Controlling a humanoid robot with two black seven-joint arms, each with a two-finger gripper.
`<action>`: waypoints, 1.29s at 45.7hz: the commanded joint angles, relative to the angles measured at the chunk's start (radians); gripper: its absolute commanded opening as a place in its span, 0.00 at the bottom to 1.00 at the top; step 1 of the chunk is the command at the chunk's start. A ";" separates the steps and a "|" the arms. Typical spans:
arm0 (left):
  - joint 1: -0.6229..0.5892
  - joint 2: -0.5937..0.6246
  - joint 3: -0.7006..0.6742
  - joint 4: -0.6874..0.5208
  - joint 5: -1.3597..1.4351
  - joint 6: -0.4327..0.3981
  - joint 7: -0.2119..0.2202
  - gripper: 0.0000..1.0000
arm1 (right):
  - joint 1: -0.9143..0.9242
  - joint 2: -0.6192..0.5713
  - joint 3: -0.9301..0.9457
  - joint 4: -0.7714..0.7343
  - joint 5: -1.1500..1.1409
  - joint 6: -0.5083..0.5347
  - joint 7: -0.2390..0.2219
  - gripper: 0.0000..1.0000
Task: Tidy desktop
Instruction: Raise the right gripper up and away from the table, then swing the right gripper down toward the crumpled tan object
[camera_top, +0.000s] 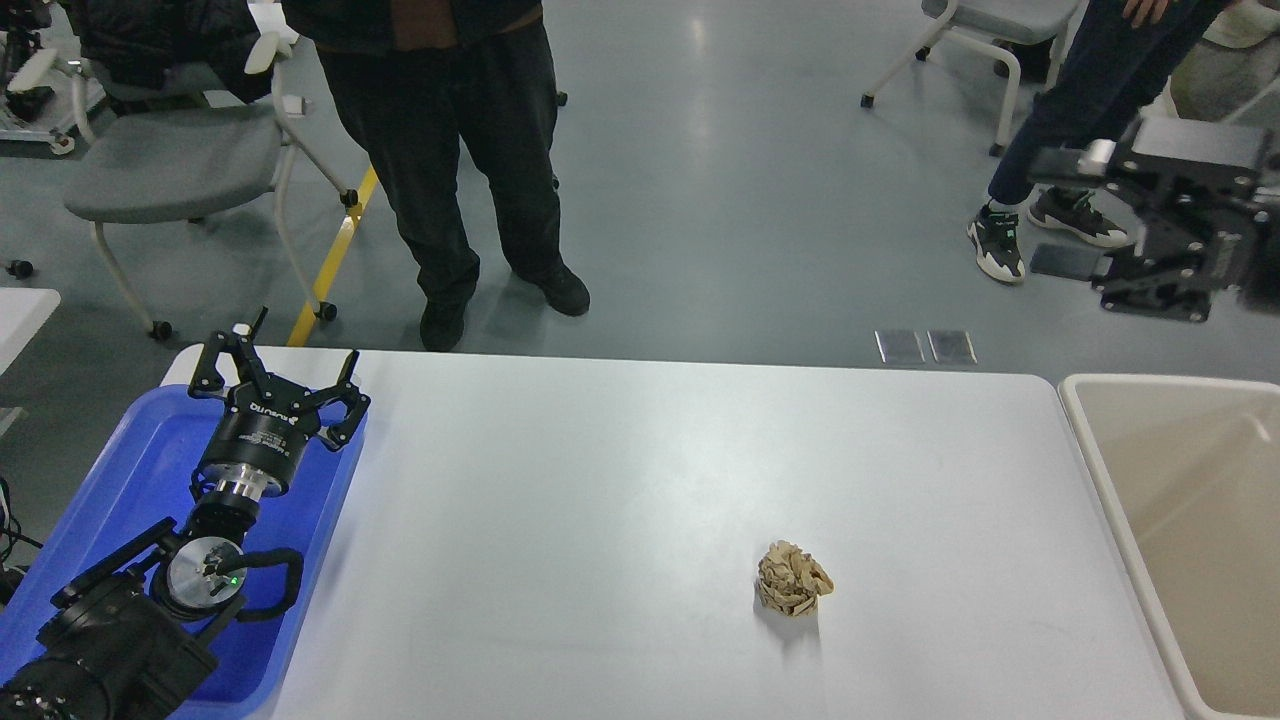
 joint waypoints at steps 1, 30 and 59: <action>0.000 0.000 0.000 0.000 0.000 0.000 0.000 1.00 | 0.040 0.244 -0.085 0.041 -0.314 -0.044 -0.016 1.00; 0.000 0.000 0.001 0.000 0.000 0.000 0.000 1.00 | -0.030 0.545 -0.161 -0.057 -0.838 -0.092 -0.011 1.00; 0.000 0.000 0.000 0.000 0.000 0.000 0.000 1.00 | -0.214 0.656 -0.254 -0.151 -1.234 -0.228 -0.010 1.00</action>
